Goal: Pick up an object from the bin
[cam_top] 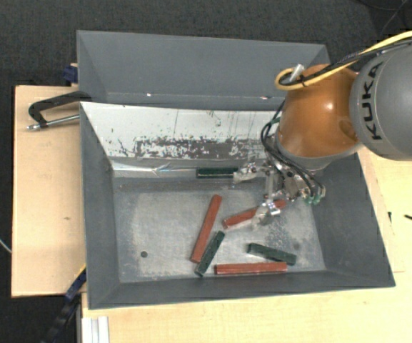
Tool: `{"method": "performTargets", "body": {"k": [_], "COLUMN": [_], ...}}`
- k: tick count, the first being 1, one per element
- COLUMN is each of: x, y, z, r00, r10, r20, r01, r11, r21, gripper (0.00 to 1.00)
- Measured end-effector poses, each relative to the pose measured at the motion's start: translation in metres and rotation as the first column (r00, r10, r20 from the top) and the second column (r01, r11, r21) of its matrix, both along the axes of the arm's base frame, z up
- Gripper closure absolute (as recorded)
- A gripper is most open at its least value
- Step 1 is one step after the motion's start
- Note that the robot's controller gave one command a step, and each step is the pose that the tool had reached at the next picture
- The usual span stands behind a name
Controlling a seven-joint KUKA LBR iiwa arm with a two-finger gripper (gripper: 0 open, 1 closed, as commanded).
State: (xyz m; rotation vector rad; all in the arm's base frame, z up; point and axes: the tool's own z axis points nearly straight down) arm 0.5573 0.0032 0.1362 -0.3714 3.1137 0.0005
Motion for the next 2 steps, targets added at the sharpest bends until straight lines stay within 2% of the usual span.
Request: {"method": "performTargets", "body": {"k": [1, 2], "x": [0.0128, 0.0129], "y": [-0.0068, -0.0067], "z": [-0.0591, -0.059], "r00": [0.994, 0.994], "r10": [0.106, 0.106], "r20": [-0.013, -0.012], "r01": [-0.106, -0.106], "r11": [0.994, 0.994], "r21": [-0.002, -0.002], "gripper": [1.0, 1.0]}}
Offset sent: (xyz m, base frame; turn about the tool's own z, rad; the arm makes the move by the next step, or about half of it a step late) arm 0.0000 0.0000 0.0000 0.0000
